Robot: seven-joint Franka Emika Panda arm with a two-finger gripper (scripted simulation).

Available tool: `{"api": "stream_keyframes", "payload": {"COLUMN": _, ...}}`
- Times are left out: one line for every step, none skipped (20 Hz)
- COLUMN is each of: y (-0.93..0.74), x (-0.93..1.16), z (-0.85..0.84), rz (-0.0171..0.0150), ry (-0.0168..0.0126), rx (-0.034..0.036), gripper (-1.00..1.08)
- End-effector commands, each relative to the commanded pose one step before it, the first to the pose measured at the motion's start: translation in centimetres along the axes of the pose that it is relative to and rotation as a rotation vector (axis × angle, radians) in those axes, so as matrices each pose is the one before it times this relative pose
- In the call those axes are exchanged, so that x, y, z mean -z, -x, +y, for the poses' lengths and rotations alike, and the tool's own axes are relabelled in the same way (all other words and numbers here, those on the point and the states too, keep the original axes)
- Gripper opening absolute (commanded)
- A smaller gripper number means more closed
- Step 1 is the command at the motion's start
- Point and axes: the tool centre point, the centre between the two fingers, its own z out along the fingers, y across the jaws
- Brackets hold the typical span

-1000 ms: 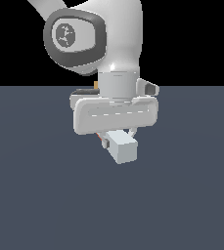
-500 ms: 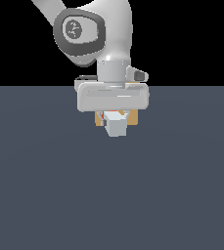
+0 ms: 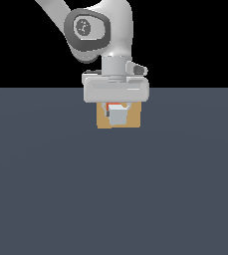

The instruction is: Insert the peg into the horizontal hole in a box.

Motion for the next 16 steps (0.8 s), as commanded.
{"api": "stream_keyframes", "payload": {"y": -0.768, "x": 0.564, "z": 0.340, "rz": 0.00006, "ry": 0.00424, "rx": -0.01891, "gripper": -1.00}}
{"api": "stream_keyframes", "payload": {"y": -0.233, "x": 0.096, "z": 0.071, "rz": -0.00004, "ry": 0.00000, "rx": -0.00488, "gripper": -1.00}}
{"api": "stream_keyframes", "payload": {"y": -0.195, "x": 0.081, "z": 0.064, "rz": -0.00003, "ry": 0.00000, "rx": -0.00414, "gripper": -1.00}}
{"api": "stream_keyframes", "payload": {"y": -0.158, "x": 0.066, "z": 0.057, "rz": -0.00003, "ry": 0.00000, "rx": -0.00338, "gripper": -1.00}}
{"api": "stream_keyframes", "payload": {"y": -0.121, "x": 0.050, "z": 0.048, "rz": -0.00003, "ry": 0.00000, "rx": -0.00263, "gripper": -1.00}}
{"api": "stream_keyframes", "payload": {"y": -0.084, "x": 0.036, "z": 0.037, "rz": -0.00002, "ry": 0.00000, "rx": -0.00189, "gripper": -1.00}}
{"api": "stream_keyframes", "payload": {"y": -0.051, "x": 0.021, "z": 0.023, "rz": -0.00001, "ry": 0.00000, "rx": -0.00109, "gripper": -1.00}}
{"api": "stream_keyframes", "payload": {"y": -0.008, "x": 0.007, "z": 0.009, "rz": -0.00001, "ry": 0.00000, "rx": -0.00049, "gripper": -1.00}}
{"api": "stream_keyframes", "payload": {"y": 0.000, "x": 0.000, "z": 0.000, "rz": 0.00000, "ry": 0.00000, "rx": 0.00000, "gripper": -1.00}}
{"api": "stream_keyframes", "payload": {"y": 0.000, "x": 0.000, "z": 0.000, "rz": 0.00000, "ry": 0.00000, "rx": 0.00000, "gripper": -1.00}}
{"api": "stream_keyframes", "payload": {"y": 0.000, "x": 0.000, "z": 0.000, "rz": 0.00000, "ry": 0.00000, "rx": 0.00000, "gripper": -1.00}}
{"api": "stream_keyframes", "payload": {"y": 0.003, "x": -0.249, "z": -0.149, "rz": -0.00063, "ry": -0.00460, "rx": 0.00127, "gripper": -1.00}}
{"api": "stream_keyframes", "payload": {"y": -0.003, "x": 0.056, "z": 0.053, "rz": 0.00026, "ry": 0.00105, "rx": -0.00011, "gripper": -1.00}}
{"api": "stream_keyframes", "payload": {"y": -0.008, "x": 0.171, "z": 0.157, "rz": 0.00080, "ry": 0.00320, "rx": -0.00032, "gripper": -1.00}}
{"api": "stream_keyframes", "payload": {"y": -0.008, "x": 0.173, "z": 0.156, "rz": 0.00081, "ry": 0.00323, "rx": -0.00032, "gripper": -1.00}}
{"api": "stream_keyframes", "payload": {"y": -0.003, "x": 0.056, "z": 0.052, "rz": 0.00026, "ry": 0.00105, "rx": -0.00010, "gripper": -1.00}}
